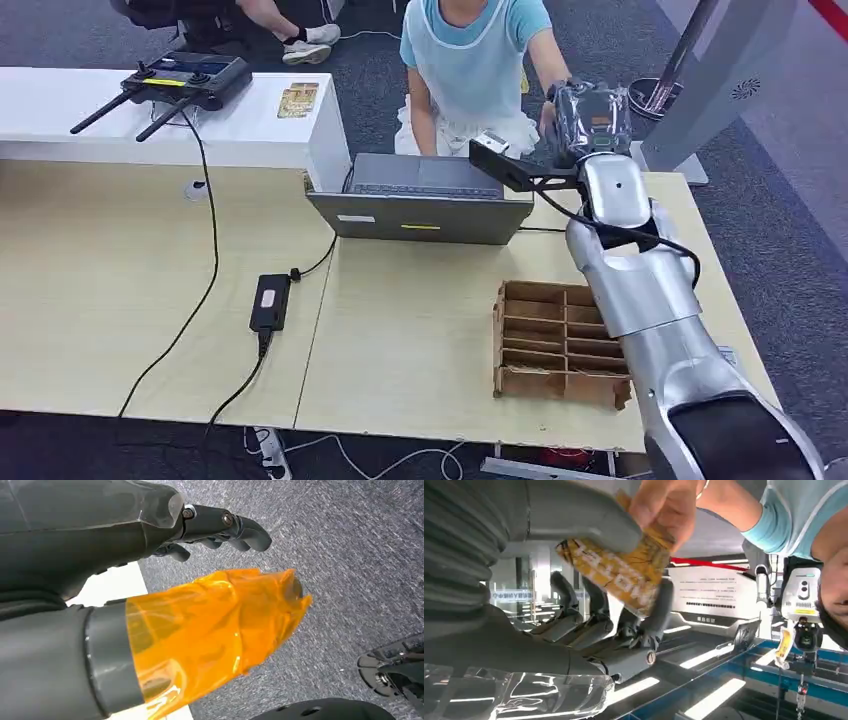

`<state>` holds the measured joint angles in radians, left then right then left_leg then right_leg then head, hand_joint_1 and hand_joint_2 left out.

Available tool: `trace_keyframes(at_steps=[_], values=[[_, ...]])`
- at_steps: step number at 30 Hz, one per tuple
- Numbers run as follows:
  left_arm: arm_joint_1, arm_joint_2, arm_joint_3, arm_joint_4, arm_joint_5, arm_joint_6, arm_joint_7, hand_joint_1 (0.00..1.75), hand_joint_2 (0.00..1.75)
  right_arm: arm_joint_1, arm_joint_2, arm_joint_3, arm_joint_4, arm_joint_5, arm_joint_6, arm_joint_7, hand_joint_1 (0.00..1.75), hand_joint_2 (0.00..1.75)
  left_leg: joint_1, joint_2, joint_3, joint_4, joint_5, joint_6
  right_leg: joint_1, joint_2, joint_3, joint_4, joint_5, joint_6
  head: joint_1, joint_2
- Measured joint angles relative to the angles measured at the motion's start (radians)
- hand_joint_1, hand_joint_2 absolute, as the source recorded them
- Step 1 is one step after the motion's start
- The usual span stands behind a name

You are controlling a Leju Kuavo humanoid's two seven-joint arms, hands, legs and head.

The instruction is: Pass the card to the sensor for recognition and then transmit it.

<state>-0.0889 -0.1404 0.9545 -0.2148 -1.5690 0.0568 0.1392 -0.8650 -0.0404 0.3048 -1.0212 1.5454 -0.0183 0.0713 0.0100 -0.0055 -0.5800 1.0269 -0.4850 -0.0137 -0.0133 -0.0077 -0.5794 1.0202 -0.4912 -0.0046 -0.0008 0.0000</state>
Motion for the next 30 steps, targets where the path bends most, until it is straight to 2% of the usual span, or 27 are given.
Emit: trace_keyframes(at_steps=[3,5,11,16,30], values=[[0.0,0.0,0.0,0.0,0.0,0.0,0.0,0.0,0.0,0.0,0.002,0.0,0.007,0.004,0.0,0.0,0.09,1.75,0.0,0.0,0.0,0.0,0.0,0.0,0.0,0.0,0.0,0.0,0.0,0.0,0.0,0.0],[0.0,0.0,-0.001,0.0,0.0,0.0,0.0,0.0,0.0,0.0,0.002,0.0,0.009,0.005,-0.001,0.0,0.0,1.75,0.0,0.0,0.0,0.0,0.0,0.0,0.0,0.0,0.0,0.0,0.0,0.0,0.0,0.0],[0.0,0.0,-0.001,0.0,0.0,0.0,0.0,0.0,0.0,0.0,0.002,-0.001,0.008,0.009,-0.01,0.0,0.0,1.75,0.0,0.0,0.0,0.0,0.0,0.0,0.0,0.0,0.0,0.0,0.0,0.0,0.0,0.0],[0.001,0.0,-0.001,0.0,0.0,0.0,0.002,0.0,0.0,0.011,0.002,-0.03,-0.028,-0.041,-0.033,-0.017,0.0,1.75,0.0,0.0,0.0,0.0,0.0,0.0,0.0,0.0,0.0,0.0,0.0,0.0,0.0,0.0],[0.001,0.0,-0.001,0.0,0.0,0.0,0.002,0.0,0.0,0.031,0.002,-0.073,-0.085,-0.058,-0.034,-0.022,0.0,1.75,0.0,0.0,0.0,0.0,0.0,0.0,0.0,0.0,0.0,0.0,0.0,0.0,0.0,0.0]])
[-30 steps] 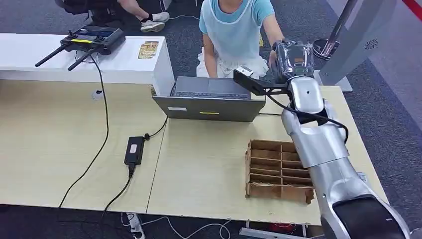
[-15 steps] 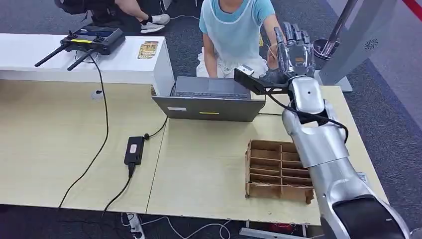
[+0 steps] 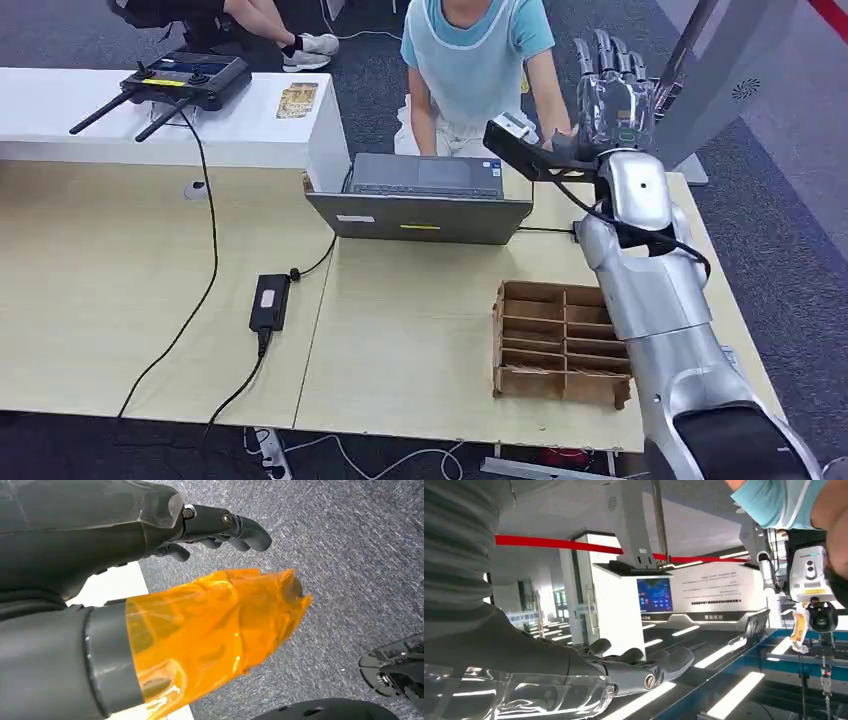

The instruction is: Pass the card to the sensor for recognition and then transmit it.

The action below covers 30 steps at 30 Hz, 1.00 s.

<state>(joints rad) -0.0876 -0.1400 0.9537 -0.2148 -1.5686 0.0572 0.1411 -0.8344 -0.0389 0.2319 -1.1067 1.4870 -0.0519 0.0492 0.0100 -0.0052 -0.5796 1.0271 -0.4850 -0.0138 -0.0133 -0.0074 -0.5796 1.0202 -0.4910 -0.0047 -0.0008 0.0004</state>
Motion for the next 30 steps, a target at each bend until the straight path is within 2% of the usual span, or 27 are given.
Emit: trace_keyframes(at_steps=[5,11,15,18,21,22,24,26,30], values=[[0.001,0.0,0.0,0.0,0.0,0.0,0.001,0.0,0.0,0.035,0.017,-0.045,-0.068,-0.115,-0.008,-0.039,0.0,1.75,0.0,0.0,0.0,0.0,0.0,0.0,0.0,0.0,0.0,0.0,0.0,0.0,0.0,0.0],[0.003,0.0,0.0,0.0,0.011,0.002,0.008,0.0,0.0,0.121,0.06,-0.164,-0.252,-0.401,0.052,-0.133,0.0,1.75,0.0,0.0,0.0,0.0,0.0,0.0,0.0,0.0,0.0,0.0,0.0,0.0,0.0,0.0],[0.005,0.001,0.002,0.0,0.024,0.003,0.016,0.0,0.0,0.188,0.079,-0.242,-0.357,-0.666,0.137,-0.191,0.0,1.75,0.0,0.0,0.0,0.0,0.0,0.0,0.0,-0.001,0.0,-0.001,0.0,0.0,0.0,0.0],[0.006,0.002,0.005,0.0,0.035,0.004,0.019,0.0,0.0,0.24,0.085,-0.295,-0.407,-0.999,0.263,-0.216,0.0,1.75,0.0,0.0,0.0,0.0,0.0,0.0,0.0,0.0,0.0,-0.001,0.0,0.0,0.0,0.0],[0.008,0.003,0.011,0.0,0.042,0.006,0.021,0.0,0.0,0.294,0.078,-0.324,-0.438,-1.225,0.307,-0.241,0.0,1.75,0.0,0.0,0.0,0.0,0.0,0.0,0.0,-0.001,0.0,-0.001,0.0,0.0,0.0,0.0],[0.01,0.004,0.012,0.0,0.044,0.007,0.021,0.0,0.0,0.316,0.071,-0.325,-0.44,-1.234,0.309,-0.242,0.0,0.0,0.0,0.0,0.0,0.0,0.0,0.0,0.0,0.0,0.0,-0.001,0.0,0.0,0.0,0.0],[0.011,0.004,0.016,0.0,0.051,0.009,0.022,0.0,0.0,0.36,0.052,-0.33,-0.48,-1.359,0.333,-0.255,0.0,0.0,0.0,0.0,0.0,0.0,0.0,0.0,0.0,-0.001,0.0,-0.001,0.0,0.0,0.0,0.0],[0.011,0.005,0.024,0.0,0.056,0.011,0.025,0.0,0.0,0.405,0.032,-0.33,-0.51,-1.428,0.347,-0.266,0.0,0.0,0.0,-0.001,0.0,0.0,-0.001,0.001,0.0,-0.001,0.0,-0.001,0.0,0.0,0.0,0.0],[0.011,0.005,0.035,0.0,0.061,0.017,0.031,0.0,0.0,0.472,-0.002,-0.33,-0.564,-1.486,0.35,-0.279,0.0,0.0,0.0,0.0,0.0,0.0,-0.001,0.001,0.0,0.0,0.0,-0.001,0.0,0.0,0.0,0.0]])
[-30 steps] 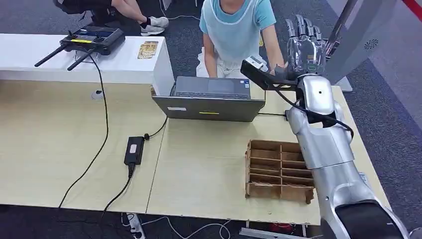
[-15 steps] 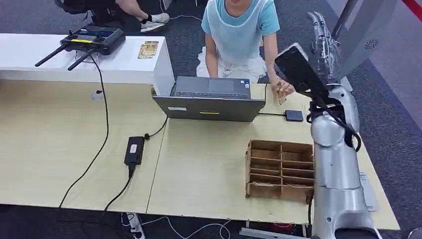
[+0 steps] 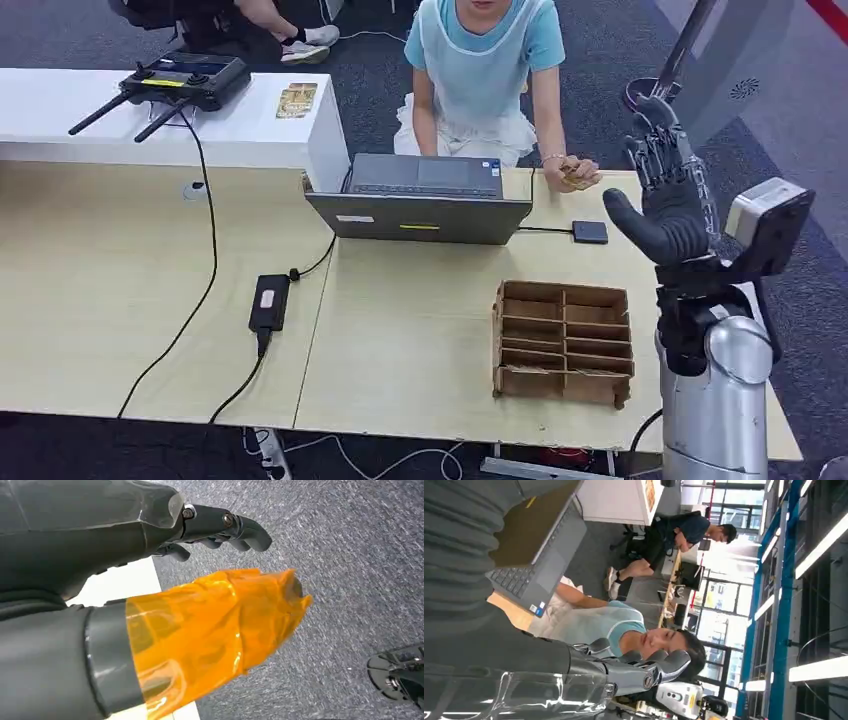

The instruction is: Pass the card to the sensor for recognition and then transmit it.

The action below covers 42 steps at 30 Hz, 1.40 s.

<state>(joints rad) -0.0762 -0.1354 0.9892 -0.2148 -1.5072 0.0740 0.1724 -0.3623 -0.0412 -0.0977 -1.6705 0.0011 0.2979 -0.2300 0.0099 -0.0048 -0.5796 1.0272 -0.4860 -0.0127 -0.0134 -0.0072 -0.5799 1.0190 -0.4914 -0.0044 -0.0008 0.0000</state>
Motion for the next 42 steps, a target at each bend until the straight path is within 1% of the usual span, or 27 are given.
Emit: trace_keyframes(at_steps=[3,9,13,16,18,20,24,27,32,33,36,37,39,41,42], values=[[0.001,0.0,0.01,0.0,0.011,0.001,0.008,0.0,0.0,0.078,-0.017,-0.001,-0.06,-0.03,-0.005,-0.028,0.0,0.0,0.0,-0.001,0.0,0.0,0.0,0.0,0.0,-0.001,0.0,0.0,0.0,0.0,0.0,0.0],[0.002,-0.005,0.034,0.0,0.034,0.004,0.028,0.0,0.0,0.29,-0.013,-0.007,-0.205,0.027,-0.045,-0.122,0.0,0.0,0.0,-0.001,0.0,0.0,-0.001,0.0,0.0,-0.001,0.0,0.0,-0.001,0.001,0.0,0.0],[0.003,-0.011,0.055,0.0,0.046,0.011,0.052,0.0,0.0,0.454,0.036,-0.007,-0.33,0.15,-0.099,-0.202,0.0,0.0,0.0,-0.001,-0.001,-0.001,-0.002,0.0,0.0,-0.001,0.0,0.0,-0.002,0.0,0.0,0.0],[0.003,-0.015,0.064,0.0,0.048,0.017,0.056,0.0,0.0,0.542,0.067,-0.007,-0.392,0.214,-0.132,-0.231,0.0,0.0,0.0,0.0,0.0,-0.001,-0.002,-0.001,0.0,0.0,0.0,0.0,-0.002,0.0,0.0,0.0],[0.002,-0.018,0.069,0.0,0.051,0.019,0.057,0.0,0.0,0.579,0.082,-0.007,-0.418,0.242,-0.147,-0.24,0.0,0.0,0.0,0.0,0.0,-0.001,-0.002,-0.001,0.0,0.0,0.0,0.0,-0.002,0.0,0.0,0.0],[0.003,-0.019,0.073,0.0,0.052,0.02,0.062,0.0,0.0,0.61,0.098,-0.008,-0.441,0.303,-0.181,-0.253,0.0,0.0,0.0,0.0,0.0,-0.001,-0.002,-0.001,0.0,0.0,0.0,0.0,-0.002,0.0,0.0,0.0],[0.003,-0.022,0.077,0.0,0.052,0.024,0.068,0.0,0.0,0.668,0.151,-0.008,-0.475,0.437,-0.256,-0.273,0.0,0.0,0.0,0.0,0.0,-0.001,-0.002,-0.001,0.0,0.0,0.001,0.0,-0.002,0.0,0.0,0.0],[0.002,-0.026,0.079,0.0,0.052,0.028,0.073,0.0,0.0,0.695,0.184,-0.008,-0.481,0.445,-0.256,-0.261,0.0,0.0,0.0,0.0,0.001,-0.001,-0.002,-0.001,0.0,0.0,0.001,0.0,-0.002,0.0,0.0,0.0],[0.002,-0.028,0.079,0.0,0.05,0.031,0.073,0.0,0.0,0.716,0.212,-0.008,-0.481,0.443,-0.249,-0.252,0.0,0.0,0.0,0.0,0.0,-0.001,-0.002,-0.001,0.0,0.0,0.001,0.0,-0.002,0.0,0.0,0.0],[0.002,-0.028,0.079,0.0,0.05,0.031,0.073,0.0,0.0,0.718,0.216,-0.008,-0.481,0.443,-0.247,-0.252,0.0,1.75,0.0,0.0,0.001,-0.001,-0.002,-0.001,0.0,0.0,0.001,0.0,-0.002,0.0,0.0,0.0],[0.002,-0.028,0.079,0.0,0.05,0.031,0.073,0.0,0.0,0.721,0.222,-0.008,-0.481,0.452,-0.246,-0.25,0.0,1.75,0.0,0.001,0.001,-0.001,-0.002,-0.001,0.0,0.0,0.001,0.0,-0.002,0.0,0.0,0.0],[0.002,-0.028,0.079,0.0,0.05,0.031,0.073,0.0,0.0,0.722,0.224,-0.008,-0.481,0.485,-0.26,-0.245,0.0,1.75,0.0,0.001,0.001,-0.001,-0.002,-0.001,0.0,0.0,0.001,0.0,-0.002,0.0,0.0,0.0],[0.002,-0.029,0.079,0.0,0.049,0.031,0.075,0.0,0.0,0.729,0.227,-0.009,-0.481,0.625,-0.328,-0.238,0.0,1.75,0.0,0.001,0.0,-0.001,-0.002,-0.001,0.0,0.0,0.001,0.0,-0.002,0.0,0.0,0.0],[0.002,-0.029,0.079,0.0,0.045,0.032,0.077,0.0,0.0,0.738,0.233,-0.009,-0.481,0.793,-0.421,-0.222,0.0,1.75,0.0,0.001,0.0,-0.001,-0.002,-0.001,0.0,0.0,0.001,0.0,-0.002,0.0,0.0,0.0],[0.002,-0.029,0.079,0.0,0.044,0.032,0.077,0.0,0.0,0.742,0.237,-0.009,-0.481,0.845,-0.449,-0.211,0.0,1.75,0.0,0.001,0.001,-0.001,-0.002,-0.001,0.0,0.0,0.001,0.0,-0.002,0.0,0.0,0.0]])
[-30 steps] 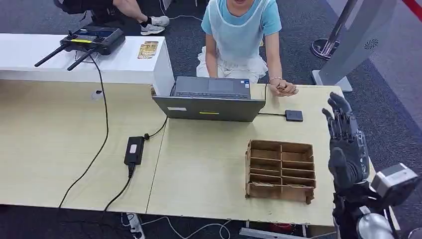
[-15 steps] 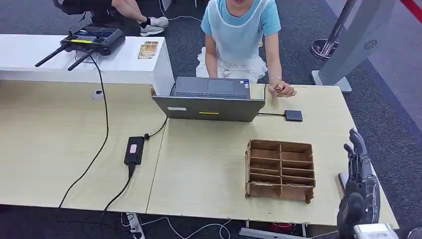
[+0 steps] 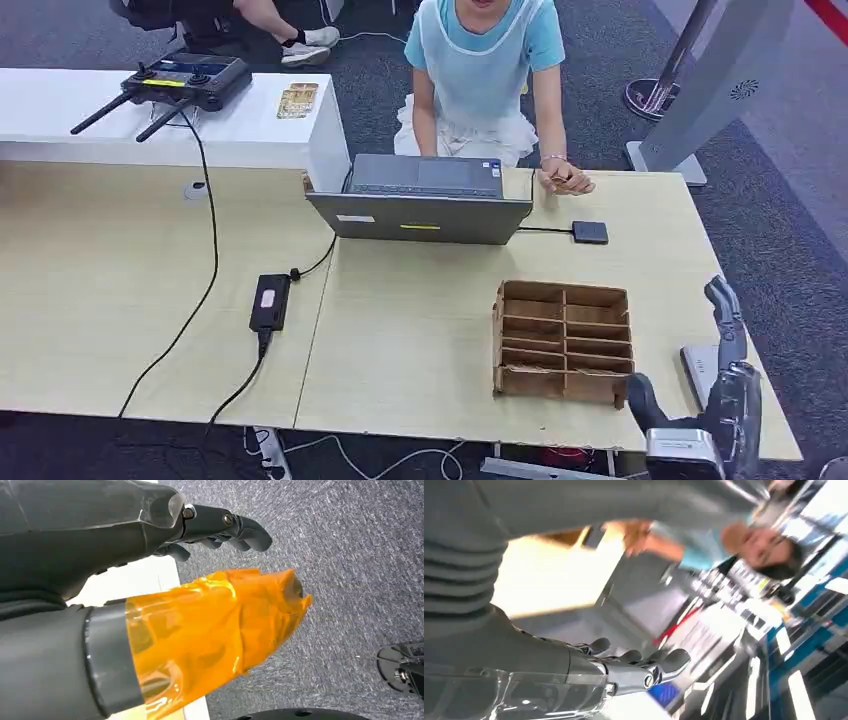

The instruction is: Pass the card to the sensor for recognition and then transmit it.

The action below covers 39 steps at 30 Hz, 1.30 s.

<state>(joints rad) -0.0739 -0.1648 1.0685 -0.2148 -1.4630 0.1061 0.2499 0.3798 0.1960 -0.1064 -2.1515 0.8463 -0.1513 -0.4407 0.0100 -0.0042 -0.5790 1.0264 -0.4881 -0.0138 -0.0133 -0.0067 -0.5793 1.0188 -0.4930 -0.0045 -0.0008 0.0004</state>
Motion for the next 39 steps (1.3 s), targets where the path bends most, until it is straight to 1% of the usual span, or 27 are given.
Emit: trace_keyframes(at_steps=[5,9,12,15,17,21,26,29,32,38,39], values=[[0.0,0.0,0.0,0.0,-0.004,0.0,0.003,0.0,0.0,0.015,0.005,0.0,0.001,0.114,-0.065,0.05,0.0,1.75,0.0,0.0,0.0,0.0,0.0,0.0,0.0,0.0,0.0,0.0,0.0,0.0,0.0,0.0],[0.0,0.0,0.0,0.0,-0.011,0.0,0.003,0.0,0.0,0.027,0.005,0.0,0.002,0.244,-0.114,0.092,0.0,1.75,0.0,0.0,0.0,0.0,0.0,0.0,0.0,0.0,0.0,0.0,0.0,0.0,0.0,0.0],[0.0,0.0,0.0,0.0,-0.012,-0.001,0.006,0.0,0.0,0.039,0.004,0.0,0.006,0.292,-0.125,0.112,0.0,1.75,0.0,0.0,0.0,0.0,0.0,0.0,0.0,0.0,0.0,0.0,0.0,0.0,0.0,0.0],[0.0,0.0,0.0,0.0,-0.015,-0.002,0.008,0.0,0.0,0.052,-0.003,0.003,0.013,0.37,-0.131,0.166,0.0,1.75,0.0,0.0,0.0,0.0,0.0,0.0,0.0,0.0,0.0,0.0,0.0,0.0,0.0,0.0],[0.0,0.0,0.0,0.0,-0.015,-0.002,0.009,0.0,0.0,0.063,-0.015,0.007,0.02,0.413,-0.129,0.194,0.0,1.75,0.0,0.0,0.0,0.0,0.0,0.0,0.0,0.0,0.0,0.0,0.0,0.0,0.0,0.0],[0.0,0.0,0.0,0.0,-0.015,-0.002,0.009,0.0,0.0,0.079,-0.041,0.013,0.035,0.461,-0.127,0.225,0.0,1.75,0.0,0.0,0.0,0.0,0.0,0.0,0.0,0.0,0.0,0.0,0.0,0.0,0.0,0.0],[0.0,0.0,0.0,0.0,-0.021,-0.002,0.009,0.0,0.0,0.099,-0.092,0.044,0.054,0.606,-0.142,0.288,0.0,1.75,0.0,0.0,0.0,0.0,0.0,0.0,0.0,0.0,0.0,0.0,0.0,0.0,0.0,0.0],[-0.001,0.001,0.0,0.0,-0.024,-0.002,0.009,0.0,0.0,0.104,-0.126,0.071,0.064,0.669,-0.155,0.326,0.0,1.75,0.0,0.0,0.0,0.0,0.0,0.0,0.0,0.0,0.0,0.0,0.0,0.0,0.0,0.0],[-0.001,0.001,0.0,0.0,-0.027,-0.002,0.008,0.0,0.0,0.106,-0.161,0.102,0.076,0.702,-0.158,0.359,0.0,1.75,0.0,0.0,0.0,0.0,0.0,0.0,0.0,0.0,0.0,0.0,0.0,0.0,0.0,0.0],[-0.001,0.001,0.0,0.0,-0.027,-0.002,0.008,0.0,0.0,0.106,-0.164,0.104,0.077,0.703,-0.158,0.361,0.0,1.75,0.0,0.0,0.0,0.0,0.0,0.0,0.0,0.0,0.0,0.0,0.0,0.0,0.0,0.0],[-0.001,0.001,0.0,0.0,-0.027,-0.002,0.008,0.0,0.0,0.105,-0.184,0.12,0.085,0.715,-0.161,0.383,0.0,1.75,0.0,0.0,0.0,0.0,0.0,0.0,0.0,0.0,0.0,0.0,0.0,0.0,0.0,0.0]])
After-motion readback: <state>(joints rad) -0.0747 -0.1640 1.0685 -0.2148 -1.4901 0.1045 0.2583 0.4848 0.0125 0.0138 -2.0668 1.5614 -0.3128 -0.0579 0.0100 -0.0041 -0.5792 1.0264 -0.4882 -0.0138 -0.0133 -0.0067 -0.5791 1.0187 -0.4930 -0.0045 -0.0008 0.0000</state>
